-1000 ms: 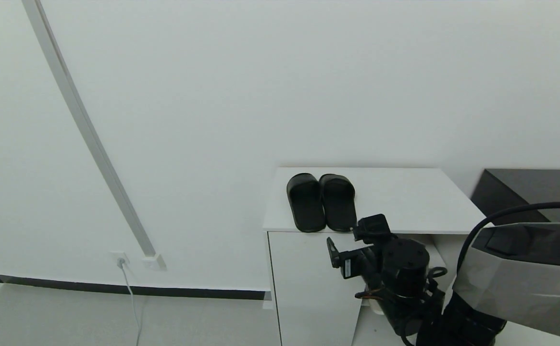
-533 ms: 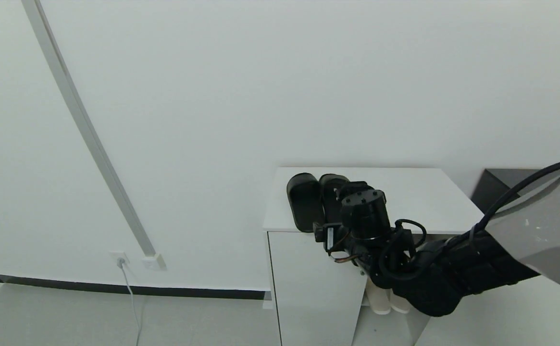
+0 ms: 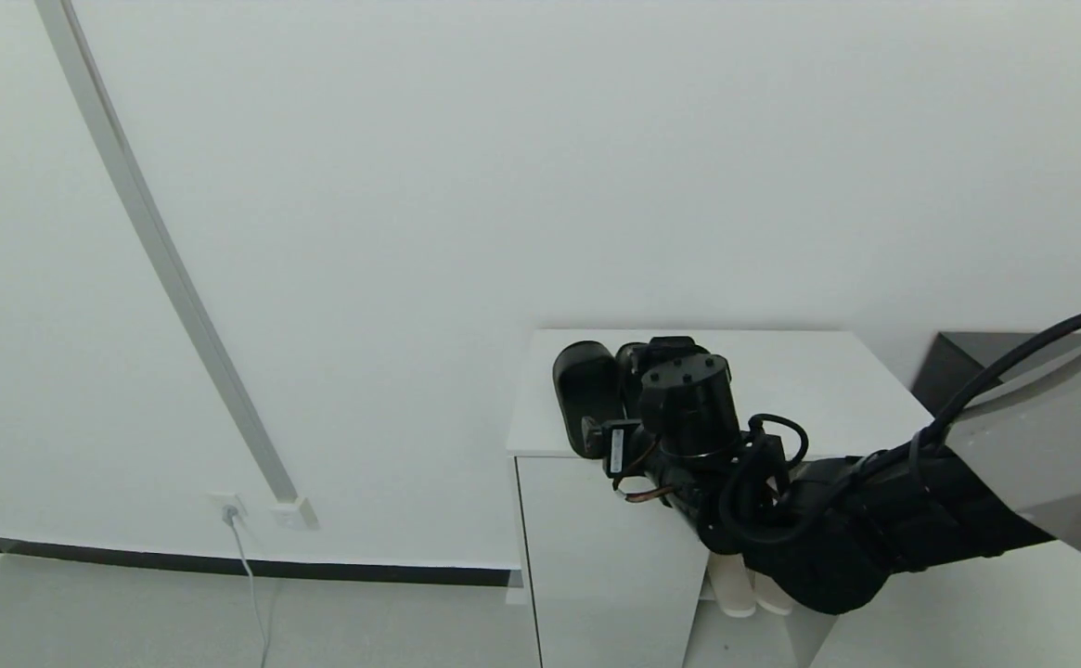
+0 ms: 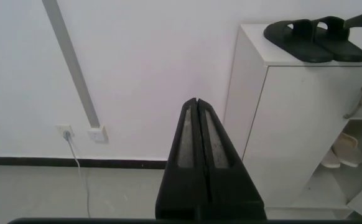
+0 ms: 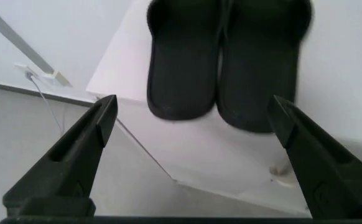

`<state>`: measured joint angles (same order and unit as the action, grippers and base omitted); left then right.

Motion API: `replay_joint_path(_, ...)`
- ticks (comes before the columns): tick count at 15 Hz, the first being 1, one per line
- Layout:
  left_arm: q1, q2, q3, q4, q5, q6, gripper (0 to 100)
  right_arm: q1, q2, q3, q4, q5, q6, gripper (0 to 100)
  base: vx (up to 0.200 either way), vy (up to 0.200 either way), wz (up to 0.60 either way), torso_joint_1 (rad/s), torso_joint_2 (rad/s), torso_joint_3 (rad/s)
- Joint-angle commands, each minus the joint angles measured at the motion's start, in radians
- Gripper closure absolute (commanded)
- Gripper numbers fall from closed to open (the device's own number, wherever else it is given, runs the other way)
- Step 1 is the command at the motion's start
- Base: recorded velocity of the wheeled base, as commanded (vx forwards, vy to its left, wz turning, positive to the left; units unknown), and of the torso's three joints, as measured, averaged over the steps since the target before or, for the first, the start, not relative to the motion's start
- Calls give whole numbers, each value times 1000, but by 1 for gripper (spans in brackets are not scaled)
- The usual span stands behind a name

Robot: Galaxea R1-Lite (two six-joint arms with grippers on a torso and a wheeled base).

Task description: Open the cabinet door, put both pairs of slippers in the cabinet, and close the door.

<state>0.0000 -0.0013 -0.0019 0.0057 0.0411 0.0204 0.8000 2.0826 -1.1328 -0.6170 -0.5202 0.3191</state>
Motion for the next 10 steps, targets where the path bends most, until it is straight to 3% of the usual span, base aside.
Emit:
replay_joint_path(1,0,1,0,0,0,0,100,-2,22,13,-17,-1,-5,0,200,0,0,7,-2,-2)
replay_joint_path(7,0,1,0,0,2,-4,100,-12,123,21,-165,-30,-75,0,200,0,0,9,3,0)
replay_joint_path(10,0,1,0,-1,2,-7,100,-39,211,-13,-286,-29,-146,0,0,0,0,0,0,0)
